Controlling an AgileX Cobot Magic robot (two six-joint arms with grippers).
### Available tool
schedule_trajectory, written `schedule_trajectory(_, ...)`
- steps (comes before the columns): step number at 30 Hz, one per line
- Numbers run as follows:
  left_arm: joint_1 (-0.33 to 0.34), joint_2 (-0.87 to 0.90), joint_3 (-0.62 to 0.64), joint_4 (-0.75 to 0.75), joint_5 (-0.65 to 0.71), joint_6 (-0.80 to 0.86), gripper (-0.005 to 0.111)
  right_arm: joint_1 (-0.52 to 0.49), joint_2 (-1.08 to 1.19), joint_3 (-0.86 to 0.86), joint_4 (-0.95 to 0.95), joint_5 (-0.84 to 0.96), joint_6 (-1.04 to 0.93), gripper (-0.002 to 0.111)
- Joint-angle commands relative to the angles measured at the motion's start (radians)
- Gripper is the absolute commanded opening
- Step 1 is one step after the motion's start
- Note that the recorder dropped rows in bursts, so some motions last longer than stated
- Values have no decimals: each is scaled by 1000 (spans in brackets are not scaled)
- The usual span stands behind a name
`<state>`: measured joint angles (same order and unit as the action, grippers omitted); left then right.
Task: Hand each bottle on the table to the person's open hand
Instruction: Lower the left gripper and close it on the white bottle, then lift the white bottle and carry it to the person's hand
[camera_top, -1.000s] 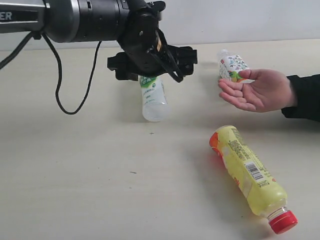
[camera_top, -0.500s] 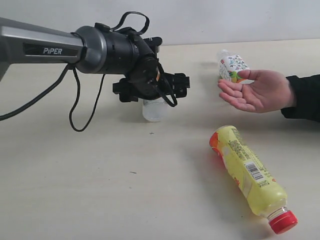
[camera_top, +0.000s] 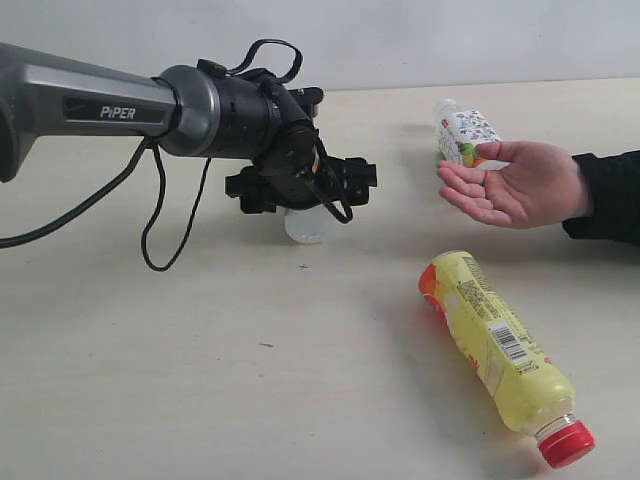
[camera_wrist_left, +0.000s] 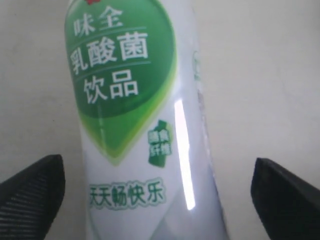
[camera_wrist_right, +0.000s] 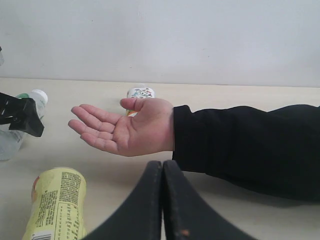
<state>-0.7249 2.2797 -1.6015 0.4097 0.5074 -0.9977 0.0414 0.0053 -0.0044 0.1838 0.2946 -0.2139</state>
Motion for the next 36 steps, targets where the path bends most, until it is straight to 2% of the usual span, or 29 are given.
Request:
schedule_trajectory(1,2,1,4,2,13,-4,62,-6,-5,4,0,-6,1,0)
schedule_trajectory(3,2,1,4,0,22,-4,36,-6,-5,4,0,-6,1,0)
schedule_trajectory(5,2,1,4,-5,22,-4,3,-6,-5,4,0,-6,1,0)
schedule_trajectory(6,2,1,4,-5,22,0,1,-6,-5,4,0,-6,1,0)
schedule_trajectory(16,2,-13,4,-12,44,9,3,-6,-5,4,0,-6,1,0)
schedule_trajectory(23,0,-90,4,-38,87,56,3,-6,-5,4,0,-6,1,0)
schedule_trajectory(36,-98,-222,4,-40,97,77,3,-6,-5,4,0,-6,1,0)
